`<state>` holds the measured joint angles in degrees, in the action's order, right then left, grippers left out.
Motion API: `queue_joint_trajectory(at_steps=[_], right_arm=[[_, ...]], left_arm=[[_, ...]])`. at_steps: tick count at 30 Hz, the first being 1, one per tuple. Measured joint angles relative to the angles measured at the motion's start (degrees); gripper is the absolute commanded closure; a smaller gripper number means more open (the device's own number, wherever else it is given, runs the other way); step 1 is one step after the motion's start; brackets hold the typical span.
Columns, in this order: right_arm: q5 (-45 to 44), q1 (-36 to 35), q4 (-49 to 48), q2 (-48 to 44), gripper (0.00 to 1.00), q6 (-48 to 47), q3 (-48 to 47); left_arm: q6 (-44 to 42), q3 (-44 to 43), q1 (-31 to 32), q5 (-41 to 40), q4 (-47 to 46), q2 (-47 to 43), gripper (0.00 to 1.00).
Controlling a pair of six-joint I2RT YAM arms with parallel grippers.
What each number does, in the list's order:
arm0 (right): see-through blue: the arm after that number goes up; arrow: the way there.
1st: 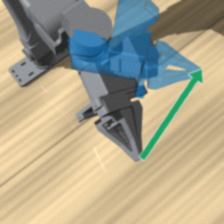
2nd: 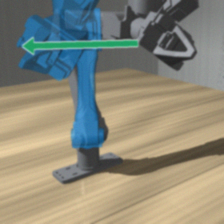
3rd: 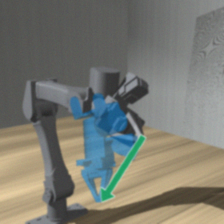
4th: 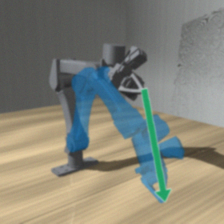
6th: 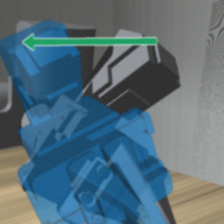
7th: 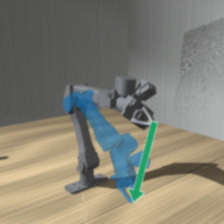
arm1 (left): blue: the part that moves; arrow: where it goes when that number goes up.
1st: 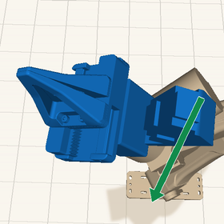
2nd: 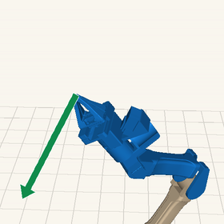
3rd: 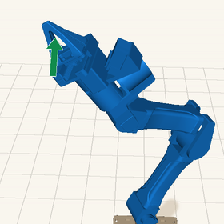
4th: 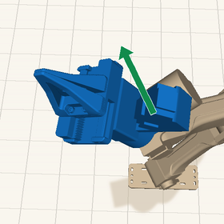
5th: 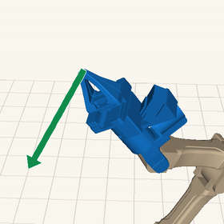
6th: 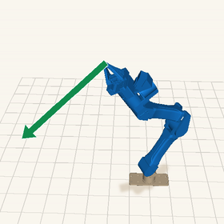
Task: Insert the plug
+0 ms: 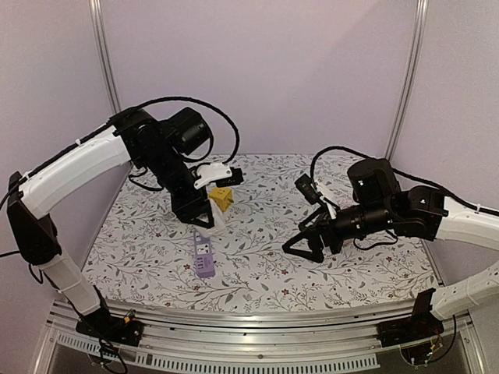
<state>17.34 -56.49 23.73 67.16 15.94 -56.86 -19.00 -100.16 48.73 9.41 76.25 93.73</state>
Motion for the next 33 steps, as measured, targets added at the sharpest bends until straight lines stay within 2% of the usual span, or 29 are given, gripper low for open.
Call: queue_joint_trajectory(at_steps=[9, 17, 26, 33], right_arm=[[-1.6, 0.0, 2.4, -2.7, 0.01, 0.7, 1.4], [-2.9, 0.0, 5.3, -3.2, 0.01, 0.9, 2.0], [-6.3, 0.0, 10.5, -3.9, 0.01, 1.7, 2.1], [-7.7, 0.0, 14.6, -4.1, 0.01, 1.6, 1.2]], left_arm=[[-8.6, 1.9, -0.7, -0.9, 0.2, 3.5, 1.0], [-11.2, 5.9, -2.8, 0.9, 0.7, 6.8, 1.0], [-10.2, 6.4, -6.4, 2.1, 1.0, 9.2, 1.0], [-8.6, 8.4, -6.6, 2.0, 0.4, 11.1, 1.0]])
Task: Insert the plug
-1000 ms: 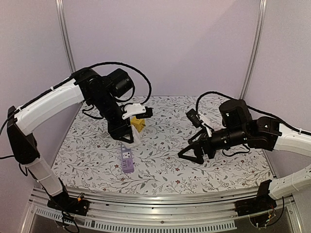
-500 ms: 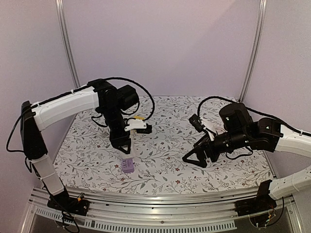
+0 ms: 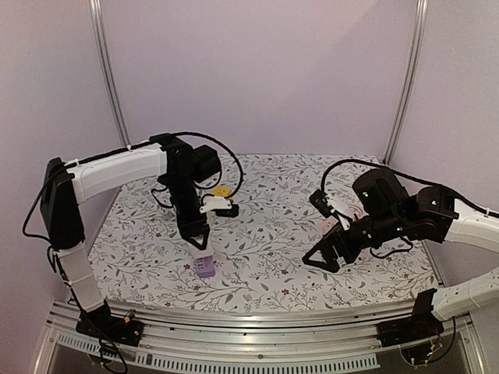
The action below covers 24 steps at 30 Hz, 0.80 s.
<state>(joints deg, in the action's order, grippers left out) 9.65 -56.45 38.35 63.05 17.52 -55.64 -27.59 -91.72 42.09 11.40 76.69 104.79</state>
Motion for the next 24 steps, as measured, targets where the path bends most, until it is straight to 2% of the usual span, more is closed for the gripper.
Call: queue_joint_trajectory(at_steps=[24], right_arm=[[-1.9, 0.0, 8.6, -4.7, 0.01, -1.9, -1.9]], left_arm=[[-4.2, -0.4, -2.5, -2.8, -3.0, 6.8, 1.0]])
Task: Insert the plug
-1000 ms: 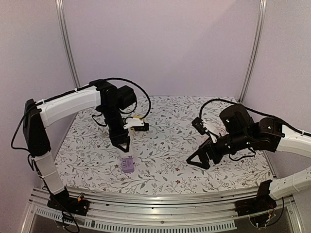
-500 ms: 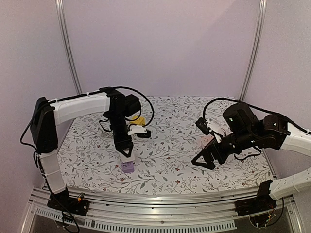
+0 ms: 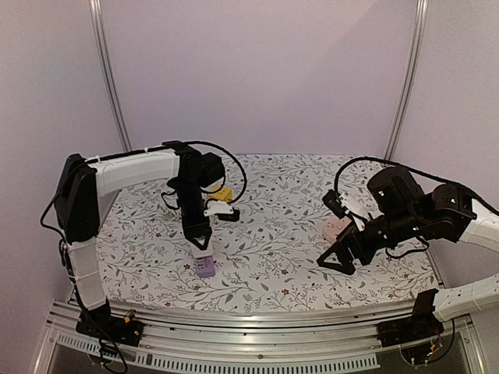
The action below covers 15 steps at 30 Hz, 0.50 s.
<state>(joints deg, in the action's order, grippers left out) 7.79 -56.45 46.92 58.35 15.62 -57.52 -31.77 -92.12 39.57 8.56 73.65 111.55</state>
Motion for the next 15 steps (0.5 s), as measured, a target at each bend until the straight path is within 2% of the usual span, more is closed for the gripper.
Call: queue_joint_trajectory(at_steps=[15], right_arm=[[-0.1, 0.0, 0.6, 1.2, 0.01, 0.0, 0.0]], left_arm=[[-1.4, -0.5, -0.2, -1.8, -0.5, 0.5, 1.0]])
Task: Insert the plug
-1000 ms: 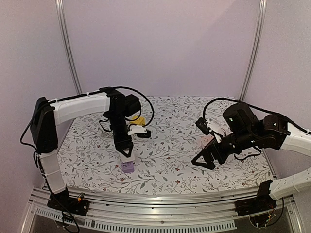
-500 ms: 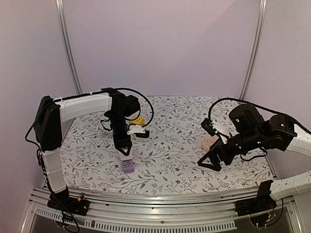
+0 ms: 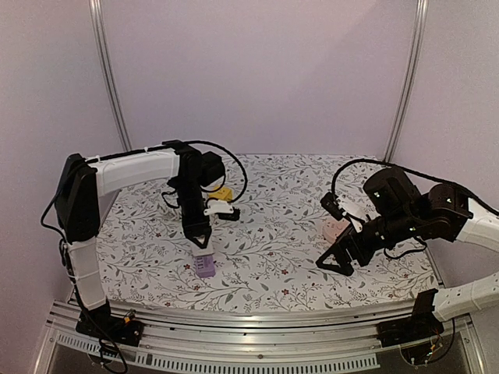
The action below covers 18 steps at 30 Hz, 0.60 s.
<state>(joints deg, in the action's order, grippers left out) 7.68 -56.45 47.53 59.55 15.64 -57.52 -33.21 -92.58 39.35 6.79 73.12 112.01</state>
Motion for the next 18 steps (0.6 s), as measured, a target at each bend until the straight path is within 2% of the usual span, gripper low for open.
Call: queue_joint_trajectory(at_steps=[18], right_arm=[[-0.4, 0.0, -0.5, 1.6, 0.01, 2.2, 0.0]], left_arm=[[-1.3, -1.7, -1.8, -2.9, -1.9, 0.5, 1.0]])
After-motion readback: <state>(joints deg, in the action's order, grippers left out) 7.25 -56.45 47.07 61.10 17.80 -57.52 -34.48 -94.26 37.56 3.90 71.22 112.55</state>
